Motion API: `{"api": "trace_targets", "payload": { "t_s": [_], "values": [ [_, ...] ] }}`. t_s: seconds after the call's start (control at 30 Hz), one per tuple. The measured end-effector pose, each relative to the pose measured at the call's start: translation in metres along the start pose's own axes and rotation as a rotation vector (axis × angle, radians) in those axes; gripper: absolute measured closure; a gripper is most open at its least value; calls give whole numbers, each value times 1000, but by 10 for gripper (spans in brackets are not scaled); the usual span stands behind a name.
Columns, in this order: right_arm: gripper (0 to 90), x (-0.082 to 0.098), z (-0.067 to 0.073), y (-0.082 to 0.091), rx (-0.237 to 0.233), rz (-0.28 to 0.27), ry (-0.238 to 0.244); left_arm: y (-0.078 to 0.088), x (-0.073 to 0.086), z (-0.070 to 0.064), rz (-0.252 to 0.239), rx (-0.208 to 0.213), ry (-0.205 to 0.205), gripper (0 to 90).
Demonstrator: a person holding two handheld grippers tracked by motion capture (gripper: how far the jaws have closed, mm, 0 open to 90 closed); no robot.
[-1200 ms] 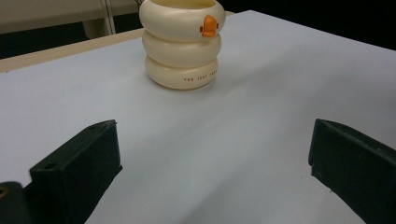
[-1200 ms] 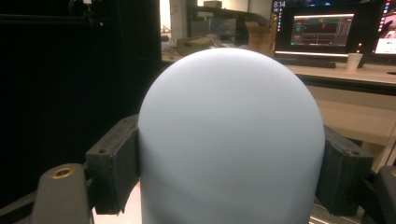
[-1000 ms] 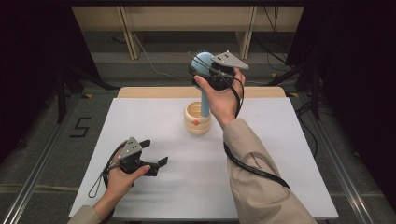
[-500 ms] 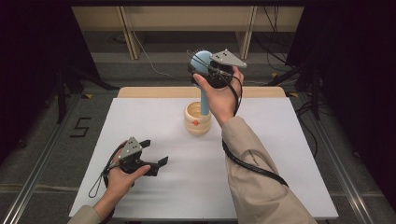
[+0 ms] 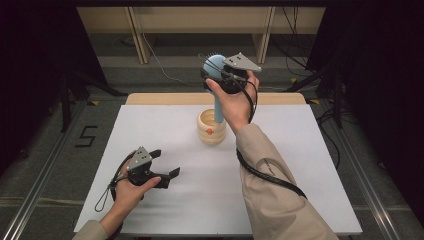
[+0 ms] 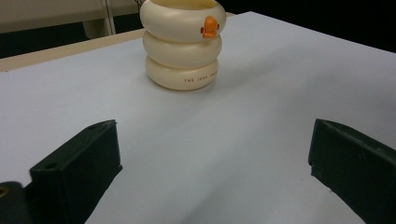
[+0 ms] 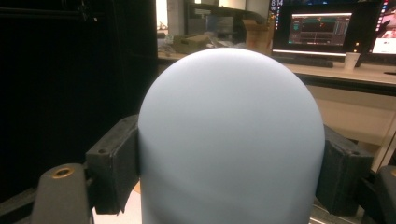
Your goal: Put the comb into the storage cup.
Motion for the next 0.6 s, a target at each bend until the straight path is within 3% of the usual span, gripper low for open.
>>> {"api": "trace_targets", "payload": {
  "t_s": [0.6],
  "values": [
    [218, 1, 0, -8, 7, 3, 2, 0, 0, 1, -2, 0, 5, 17]
  ]
}}
Point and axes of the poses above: each handheld gripper's, and its own axes: y roughly backward along the jaws, x roughly out of its underside, z roughly to its left, the point moved 5 cm from there along -y, roughly forward along the jaws, and after that the axes turned 3 degrees about -x, right-handed, at the moved point
